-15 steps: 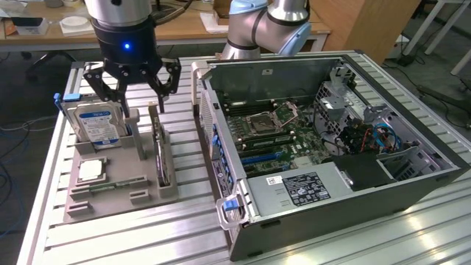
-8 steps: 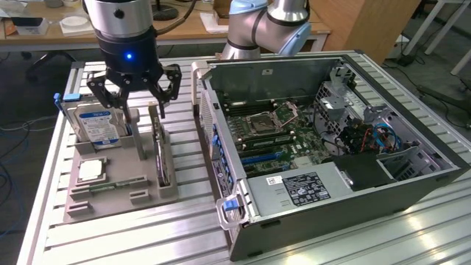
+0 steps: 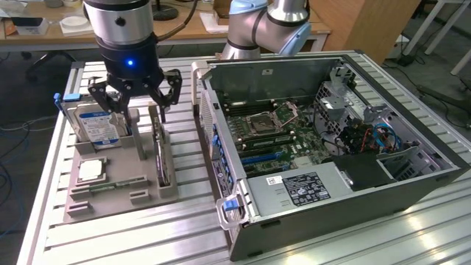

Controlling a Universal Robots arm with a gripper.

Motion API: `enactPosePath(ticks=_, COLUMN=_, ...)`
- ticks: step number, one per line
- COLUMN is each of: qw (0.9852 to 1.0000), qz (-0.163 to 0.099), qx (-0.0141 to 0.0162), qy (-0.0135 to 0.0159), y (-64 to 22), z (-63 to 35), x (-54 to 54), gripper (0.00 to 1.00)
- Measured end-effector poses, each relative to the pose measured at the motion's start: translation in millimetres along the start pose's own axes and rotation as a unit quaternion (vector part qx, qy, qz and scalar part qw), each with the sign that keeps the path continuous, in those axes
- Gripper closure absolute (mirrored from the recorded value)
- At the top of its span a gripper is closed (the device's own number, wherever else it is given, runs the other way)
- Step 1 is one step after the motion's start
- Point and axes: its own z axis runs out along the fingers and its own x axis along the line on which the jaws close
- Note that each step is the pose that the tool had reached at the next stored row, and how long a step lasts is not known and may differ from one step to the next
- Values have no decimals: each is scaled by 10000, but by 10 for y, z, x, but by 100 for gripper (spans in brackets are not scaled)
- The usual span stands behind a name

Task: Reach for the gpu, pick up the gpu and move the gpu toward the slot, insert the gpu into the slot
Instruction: 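Pick up the gpu and move the gpu toward the slot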

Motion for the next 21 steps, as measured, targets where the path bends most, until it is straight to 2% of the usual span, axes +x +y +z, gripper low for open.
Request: enactPosePath(ticks=21, qw=10000, qz=0, qx=0, qy=0, y=-88, z=368, x=6, gripper=35)
